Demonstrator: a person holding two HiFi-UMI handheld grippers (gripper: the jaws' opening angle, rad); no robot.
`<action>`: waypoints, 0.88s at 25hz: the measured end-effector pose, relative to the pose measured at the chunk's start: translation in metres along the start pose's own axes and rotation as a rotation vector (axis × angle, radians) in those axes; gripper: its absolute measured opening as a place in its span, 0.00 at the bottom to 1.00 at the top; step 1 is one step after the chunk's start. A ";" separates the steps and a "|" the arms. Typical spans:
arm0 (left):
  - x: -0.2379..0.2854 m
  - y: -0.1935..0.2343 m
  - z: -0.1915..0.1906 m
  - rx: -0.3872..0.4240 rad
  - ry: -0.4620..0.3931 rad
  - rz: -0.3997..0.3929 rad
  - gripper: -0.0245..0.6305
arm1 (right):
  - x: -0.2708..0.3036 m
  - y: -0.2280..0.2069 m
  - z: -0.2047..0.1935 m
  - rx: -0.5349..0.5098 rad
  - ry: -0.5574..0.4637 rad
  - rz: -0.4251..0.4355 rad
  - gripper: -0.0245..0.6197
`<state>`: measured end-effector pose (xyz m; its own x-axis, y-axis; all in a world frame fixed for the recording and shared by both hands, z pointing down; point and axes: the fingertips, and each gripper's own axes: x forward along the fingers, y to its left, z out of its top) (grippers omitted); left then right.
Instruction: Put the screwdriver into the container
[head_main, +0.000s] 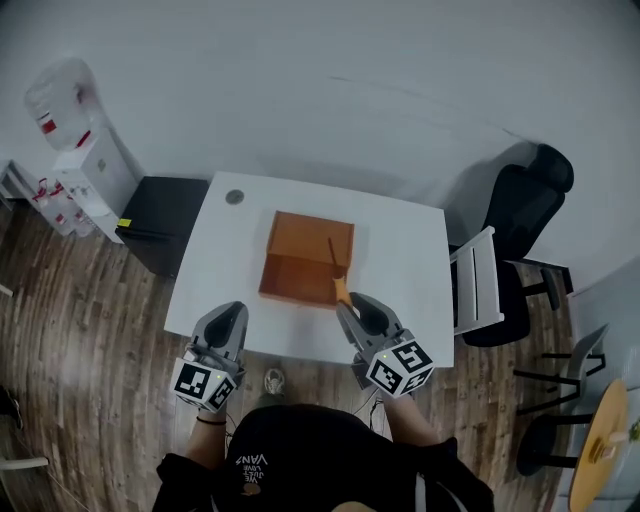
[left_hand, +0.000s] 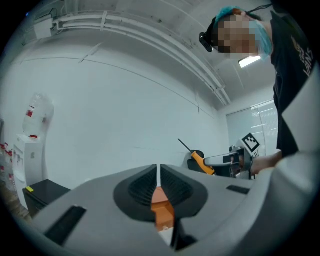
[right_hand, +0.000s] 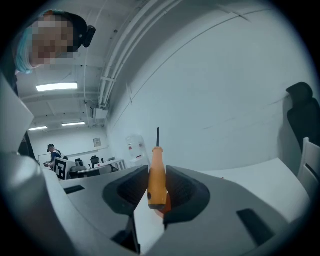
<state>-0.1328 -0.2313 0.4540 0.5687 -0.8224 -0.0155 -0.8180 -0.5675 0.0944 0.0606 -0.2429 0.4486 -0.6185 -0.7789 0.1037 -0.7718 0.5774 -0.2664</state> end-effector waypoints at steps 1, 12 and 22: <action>0.004 0.006 0.000 -0.005 0.004 -0.005 0.08 | 0.006 -0.001 -0.001 0.000 0.005 -0.007 0.22; 0.043 0.065 -0.005 -0.031 0.048 -0.095 0.08 | 0.063 -0.013 -0.014 0.014 0.050 -0.106 0.22; 0.067 0.077 -0.006 -0.009 0.043 -0.124 0.08 | 0.087 -0.030 -0.031 -0.009 0.130 -0.090 0.22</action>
<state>-0.1574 -0.3300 0.4663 0.6689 -0.7432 0.0154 -0.7403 -0.6642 0.1038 0.0251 -0.3208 0.4956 -0.5604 -0.7897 0.2496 -0.8257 0.5096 -0.2417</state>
